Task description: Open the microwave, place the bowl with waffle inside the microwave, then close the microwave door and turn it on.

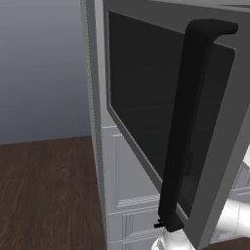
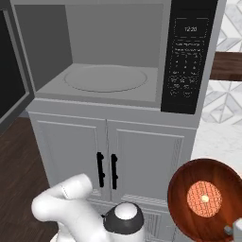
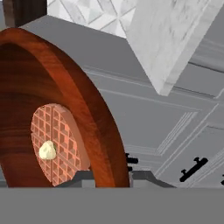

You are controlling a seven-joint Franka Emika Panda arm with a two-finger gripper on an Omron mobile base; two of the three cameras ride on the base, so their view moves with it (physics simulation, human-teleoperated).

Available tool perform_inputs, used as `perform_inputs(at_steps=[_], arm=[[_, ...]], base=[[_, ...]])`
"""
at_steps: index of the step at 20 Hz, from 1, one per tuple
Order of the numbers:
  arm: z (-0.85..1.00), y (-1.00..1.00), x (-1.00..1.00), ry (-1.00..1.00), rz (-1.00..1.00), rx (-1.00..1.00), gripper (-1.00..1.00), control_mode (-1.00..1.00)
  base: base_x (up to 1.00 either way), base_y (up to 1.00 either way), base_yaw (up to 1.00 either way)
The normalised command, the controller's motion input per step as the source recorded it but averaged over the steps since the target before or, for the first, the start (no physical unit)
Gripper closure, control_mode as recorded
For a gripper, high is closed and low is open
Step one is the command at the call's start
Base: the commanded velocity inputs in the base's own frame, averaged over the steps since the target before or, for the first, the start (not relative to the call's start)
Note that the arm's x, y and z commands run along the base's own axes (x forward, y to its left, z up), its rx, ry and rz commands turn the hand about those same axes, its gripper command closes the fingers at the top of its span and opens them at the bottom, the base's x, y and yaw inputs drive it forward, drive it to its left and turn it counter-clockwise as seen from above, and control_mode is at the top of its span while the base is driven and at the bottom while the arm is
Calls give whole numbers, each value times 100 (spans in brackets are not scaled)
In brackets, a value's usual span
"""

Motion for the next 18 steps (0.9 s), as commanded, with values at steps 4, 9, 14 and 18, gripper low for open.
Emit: perform_inputs(at_steps=[4, 9, 14, 18], arm=[[69, 100, 0, -30, -17, -19, 100, -100], [67, 100, 0, -21, -13, -22, 100, -100], [79, 100, 14, -1, -7, -23, 100, -100], [57, 100, 63, 22, -2, -26, 100, -100]], base=[[0, 0, 0], [0, 0, 0], [0, 0, 0], [0, 0, 0]])
